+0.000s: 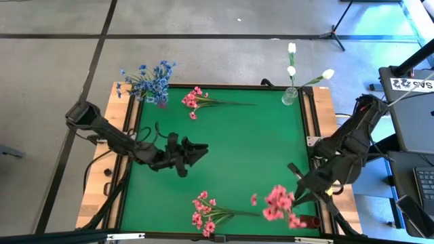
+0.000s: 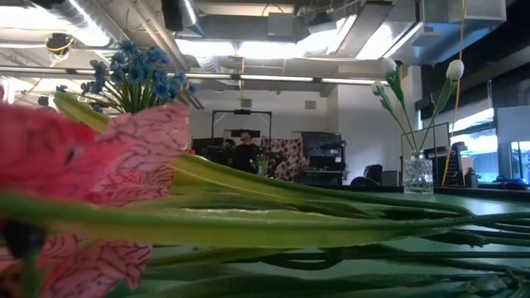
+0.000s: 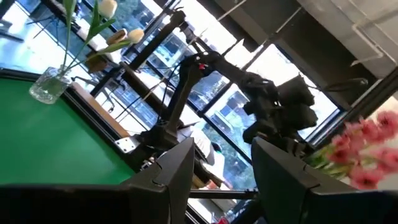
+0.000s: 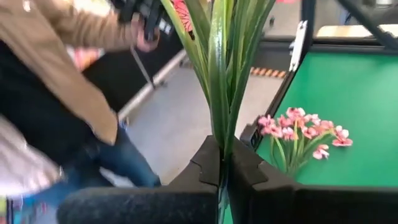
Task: Sort flowers into vase by color
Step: Put the middle pink flowers into the red vase
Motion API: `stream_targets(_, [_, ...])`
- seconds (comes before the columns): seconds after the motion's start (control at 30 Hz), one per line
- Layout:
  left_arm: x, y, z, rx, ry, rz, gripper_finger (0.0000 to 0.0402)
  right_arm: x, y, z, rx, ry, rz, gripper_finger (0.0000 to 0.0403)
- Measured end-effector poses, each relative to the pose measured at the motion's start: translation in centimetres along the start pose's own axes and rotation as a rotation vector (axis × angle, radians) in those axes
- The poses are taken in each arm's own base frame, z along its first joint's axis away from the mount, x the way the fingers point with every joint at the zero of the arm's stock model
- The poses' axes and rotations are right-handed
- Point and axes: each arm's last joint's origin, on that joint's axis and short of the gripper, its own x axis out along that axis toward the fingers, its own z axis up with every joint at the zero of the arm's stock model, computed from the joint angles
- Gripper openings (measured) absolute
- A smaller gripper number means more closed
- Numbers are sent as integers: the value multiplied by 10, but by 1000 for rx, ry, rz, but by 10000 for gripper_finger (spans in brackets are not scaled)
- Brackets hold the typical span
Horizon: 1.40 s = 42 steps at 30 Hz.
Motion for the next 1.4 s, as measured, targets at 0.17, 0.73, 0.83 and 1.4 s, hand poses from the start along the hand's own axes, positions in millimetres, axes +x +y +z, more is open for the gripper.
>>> stream_targets(0.17, [7,-5,-5,-29,2,-8,155,-19,6,-16,51,-142,100,4])
stream_targets(0.73, [24,-30,6,-121,-95,11,155,-46,27,-68,-159,-213,286,4])
stream_targets(0.83, [24,-31,7,-143,-114,30,155,-48,33,-75,-203,-236,308,4])
stream_targets(1.4, [24,-30,8,-218,-156,80,155,-54,36,-99,-291,-322,382,4])
